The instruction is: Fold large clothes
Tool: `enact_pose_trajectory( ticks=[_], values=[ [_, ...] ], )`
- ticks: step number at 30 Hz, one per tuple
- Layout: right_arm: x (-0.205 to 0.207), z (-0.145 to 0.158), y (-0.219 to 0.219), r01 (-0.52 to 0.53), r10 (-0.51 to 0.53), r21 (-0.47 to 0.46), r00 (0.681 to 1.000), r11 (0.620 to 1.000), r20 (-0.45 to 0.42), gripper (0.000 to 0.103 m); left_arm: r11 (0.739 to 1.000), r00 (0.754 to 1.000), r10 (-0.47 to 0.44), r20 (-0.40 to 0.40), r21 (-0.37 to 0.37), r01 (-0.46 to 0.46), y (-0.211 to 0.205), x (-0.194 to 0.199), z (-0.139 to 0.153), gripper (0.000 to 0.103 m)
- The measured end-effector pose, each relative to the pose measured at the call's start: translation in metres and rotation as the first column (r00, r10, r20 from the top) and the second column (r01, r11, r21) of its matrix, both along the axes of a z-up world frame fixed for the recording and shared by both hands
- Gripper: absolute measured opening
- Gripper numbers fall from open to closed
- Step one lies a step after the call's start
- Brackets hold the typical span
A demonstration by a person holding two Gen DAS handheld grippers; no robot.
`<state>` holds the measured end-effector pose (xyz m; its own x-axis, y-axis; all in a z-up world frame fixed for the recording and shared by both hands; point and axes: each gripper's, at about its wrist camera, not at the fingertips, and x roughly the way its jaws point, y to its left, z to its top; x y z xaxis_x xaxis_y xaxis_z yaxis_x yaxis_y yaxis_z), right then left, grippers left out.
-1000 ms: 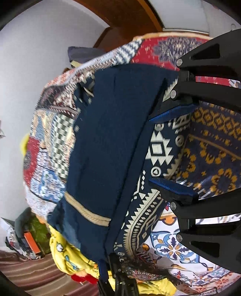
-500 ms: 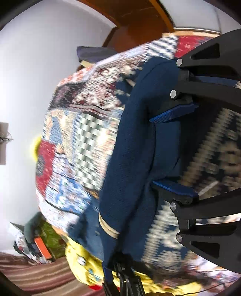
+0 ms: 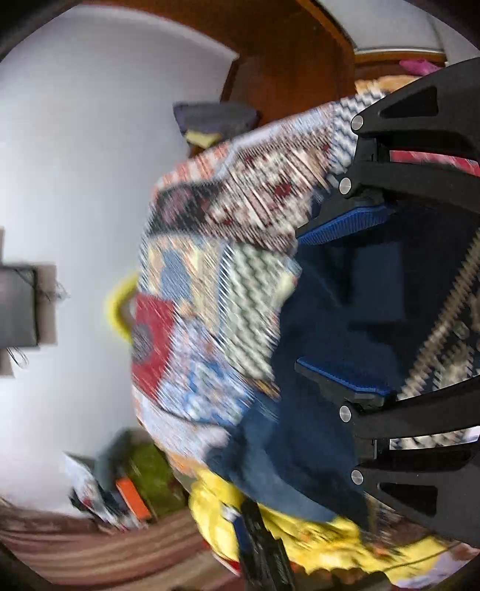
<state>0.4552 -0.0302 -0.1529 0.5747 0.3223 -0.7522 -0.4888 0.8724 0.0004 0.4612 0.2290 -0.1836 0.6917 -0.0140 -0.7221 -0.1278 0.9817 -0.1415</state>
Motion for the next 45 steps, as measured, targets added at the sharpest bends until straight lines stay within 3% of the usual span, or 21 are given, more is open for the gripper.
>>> enact_pose_trajectory(
  ticks=[6,10,15,18,20,21,24,28,32,35,40,45],
  values=[
    [-0.023,-0.046,0.025,-0.106,0.1,-0.064,0.991,0.992,-0.089,0.059,0.993,0.991,-0.118,-0.07,-0.035,0.116,-0.049,-0.011,-0.033,0.062],
    [-0.018,-0.054,0.015,-0.122,0.117,-0.048,0.99,0.991,-0.084,0.063,0.987,0.98,-0.156,-0.124,-0.07,0.148,-0.066,-0.015,-0.059,0.062],
    [0.024,-0.053,-0.026,0.047,-0.052,-0.078,0.997,0.996,-0.06,0.063,0.989,0.985,-0.126,-0.121,-0.09,0.116,-0.061,-0.015,-0.074,0.064],
    [0.055,-0.055,-0.063,0.2,-0.206,-0.084,0.976,0.976,-0.066,0.063,0.993,0.986,-0.111,-0.123,-0.056,0.105,-0.056,-0.015,-0.075,0.064],
    [0.064,-0.052,-0.086,0.263,-0.263,-0.015,0.96,0.965,-0.096,0.06,0.996,0.988,-0.091,-0.127,-0.008,0.091,-0.052,-0.014,-0.076,0.066],
    [0.067,-0.05,-0.101,0.305,-0.299,0.032,0.947,0.952,-0.118,0.061,0.996,0.989,-0.079,-0.127,0.017,0.082,-0.049,-0.014,-0.077,0.068],
    [0.062,-0.047,-0.132,0.449,-0.448,0.007,0.891,0.893,-0.071,0.063,0.996,0.991,-0.021,-0.134,0.085,0.032,-0.036,-0.017,-0.081,0.068],
    [0.05,-0.045,-0.166,0.478,-0.47,0.044,0.874,0.877,-0.124,0.063,0.988,0.989,0.05,-0.141,0.152,-0.029,-0.012,-0.028,-0.084,0.068],
    [0.026,-0.038,-0.171,0.426,-0.426,-0.015,0.9,0.904,-0.092,0.063,0.968,0.98,0.128,-0.151,0.232,-0.091,0.014,-0.05,-0.081,0.068],
    [0.007,-0.029,-0.165,0.365,-0.367,-0.055,0.929,0.93,-0.053,0.063,0.974,0.976,0.16,-0.147,0.186,-0.132,0.032,-0.072,-0.073,0.068],
    [-0.03,-0.011,-0.145,0.259,-0.26,-0.098,0.966,0.961,0.008,0.063,0.984,0.977,0.178,-0.116,0.02,-0.177,0.044,-0.113,-0.051,0.068],
    [-0.06,-0.002,-0.12,0.178,-0.175,-0.1,0.984,0.979,0.04,0.065,0.969,0.989,0.106,-0.102,-0.213,-0.126,0.028,-0.14,-0.042,0.068]
  ],
)
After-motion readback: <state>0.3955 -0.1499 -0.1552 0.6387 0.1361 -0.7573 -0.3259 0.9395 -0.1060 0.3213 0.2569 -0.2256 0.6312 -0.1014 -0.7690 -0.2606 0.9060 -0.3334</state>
